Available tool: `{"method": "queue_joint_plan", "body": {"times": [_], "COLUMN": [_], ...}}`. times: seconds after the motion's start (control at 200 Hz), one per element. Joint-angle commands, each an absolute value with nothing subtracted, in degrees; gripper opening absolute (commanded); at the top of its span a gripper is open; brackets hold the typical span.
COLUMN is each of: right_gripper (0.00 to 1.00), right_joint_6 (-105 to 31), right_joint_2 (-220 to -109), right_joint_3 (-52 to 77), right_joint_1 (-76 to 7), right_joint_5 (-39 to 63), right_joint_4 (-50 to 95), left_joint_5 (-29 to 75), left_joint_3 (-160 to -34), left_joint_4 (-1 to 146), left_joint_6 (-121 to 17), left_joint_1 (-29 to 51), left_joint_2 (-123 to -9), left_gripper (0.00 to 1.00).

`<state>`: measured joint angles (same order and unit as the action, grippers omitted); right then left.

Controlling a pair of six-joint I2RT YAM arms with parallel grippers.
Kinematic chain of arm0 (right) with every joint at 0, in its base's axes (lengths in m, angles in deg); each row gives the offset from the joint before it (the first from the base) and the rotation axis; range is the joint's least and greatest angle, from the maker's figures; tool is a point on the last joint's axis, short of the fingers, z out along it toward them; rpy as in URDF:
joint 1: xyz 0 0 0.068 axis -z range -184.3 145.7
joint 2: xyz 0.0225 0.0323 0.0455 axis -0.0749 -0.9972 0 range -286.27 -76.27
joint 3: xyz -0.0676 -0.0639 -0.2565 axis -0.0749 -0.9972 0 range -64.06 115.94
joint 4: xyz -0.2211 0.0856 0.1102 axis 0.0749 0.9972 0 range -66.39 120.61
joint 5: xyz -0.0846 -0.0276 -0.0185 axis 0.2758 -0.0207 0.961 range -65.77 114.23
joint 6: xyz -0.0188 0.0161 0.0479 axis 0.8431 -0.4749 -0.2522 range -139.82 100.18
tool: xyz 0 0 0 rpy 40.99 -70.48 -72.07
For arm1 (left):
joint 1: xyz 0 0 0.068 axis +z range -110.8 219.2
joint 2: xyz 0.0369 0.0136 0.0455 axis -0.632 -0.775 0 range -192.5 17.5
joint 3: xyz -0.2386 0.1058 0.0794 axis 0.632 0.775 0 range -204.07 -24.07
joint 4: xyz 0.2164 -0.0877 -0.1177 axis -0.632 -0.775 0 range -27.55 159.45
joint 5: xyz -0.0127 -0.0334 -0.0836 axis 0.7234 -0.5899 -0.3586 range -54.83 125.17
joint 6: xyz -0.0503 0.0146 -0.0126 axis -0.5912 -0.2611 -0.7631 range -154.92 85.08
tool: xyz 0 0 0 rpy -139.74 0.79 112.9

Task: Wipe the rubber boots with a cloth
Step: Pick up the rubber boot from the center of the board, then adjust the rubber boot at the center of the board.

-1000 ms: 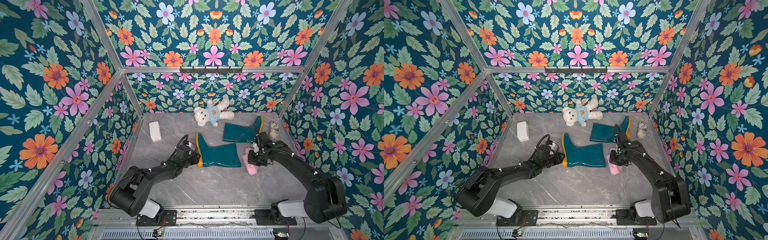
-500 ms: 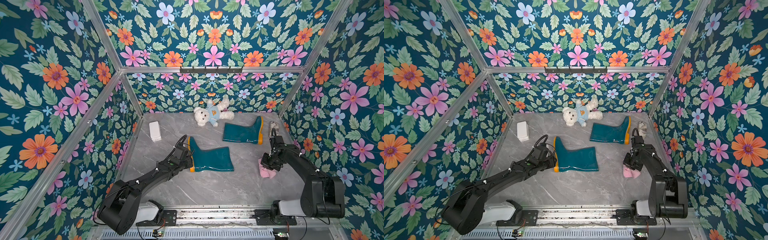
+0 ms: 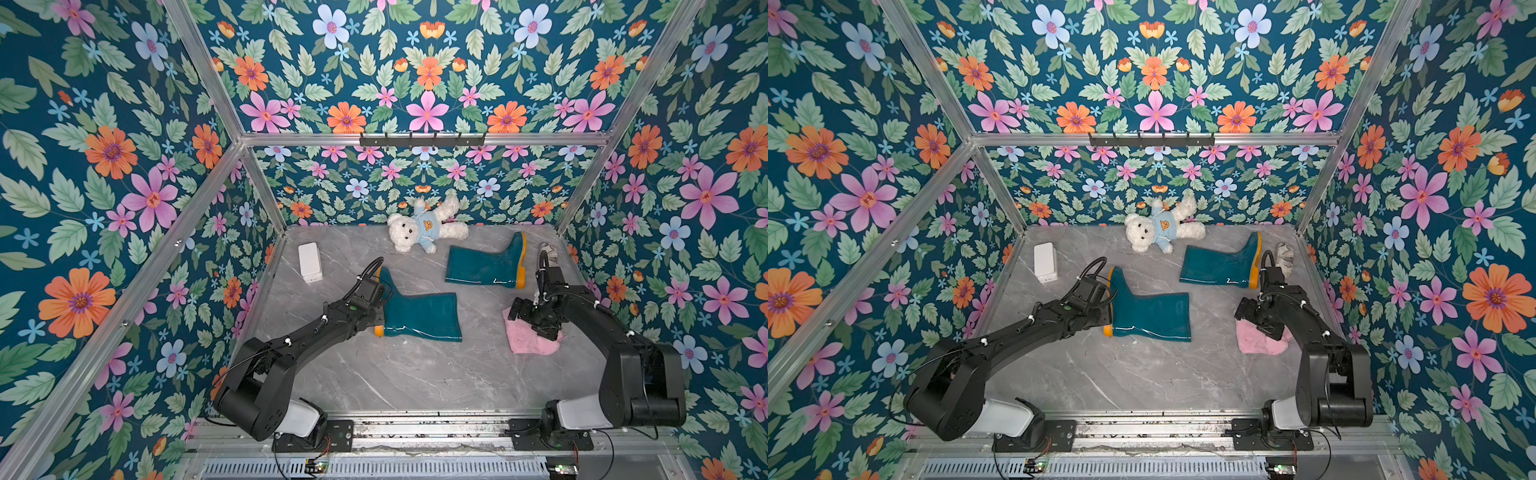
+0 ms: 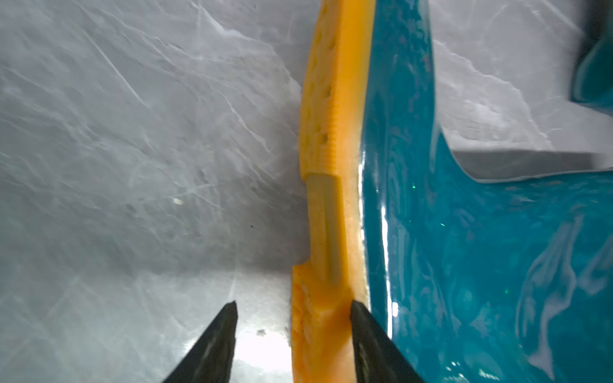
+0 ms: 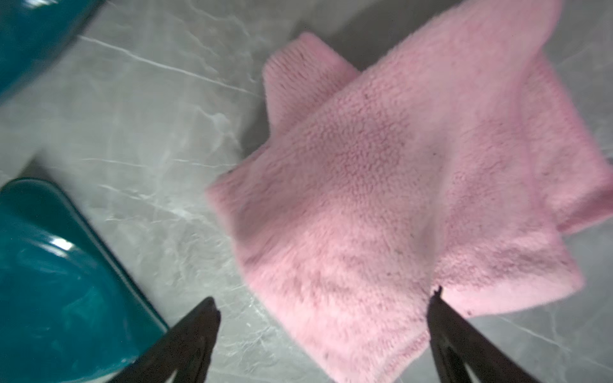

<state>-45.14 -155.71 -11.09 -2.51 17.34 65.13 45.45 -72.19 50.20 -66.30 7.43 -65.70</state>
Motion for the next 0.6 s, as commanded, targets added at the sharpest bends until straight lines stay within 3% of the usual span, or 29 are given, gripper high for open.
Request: {"method": "queue_joint_plan", "body": {"times": [0.0,0.025,0.04,0.42,0.595], "right_gripper": [0.99,0.99,0.99,0.99,0.99], "right_joint_6": [-44.26,-44.13,-44.16,-42.7,-43.09], "right_joint_2": [-151.36,-150.28,-149.62,-140.44,-138.15], "right_joint_3": [-8.94,-8.37,-7.98,-0.17,-0.7], "right_joint_1": [-2.63,-2.7,-2.73,-2.85,-2.8], "right_joint_5": [16.65,16.51,16.5,17.84,16.08], "right_joint_4": [69.77,70.4,70.71,78.16,77.64], "left_joint_5": [54.09,54.4,54.55,56.61,57.13], "left_joint_3": [-73.48,-73.83,-74.06,-83.92,-83.21], "left_joint_4": [40.51,40.3,40.07,29.9,36.51], "left_joint_6": [-65.98,-66.11,-66.12,-65.86,-61.48], "left_joint_1": [7.64,7.64,7.68,6.86,-5.77], "left_joint_2": [-66.13,-65.84,-65.64,-56.59,-55.16], "left_gripper": [0.71,0.95,0.99,0.99,0.99]}}
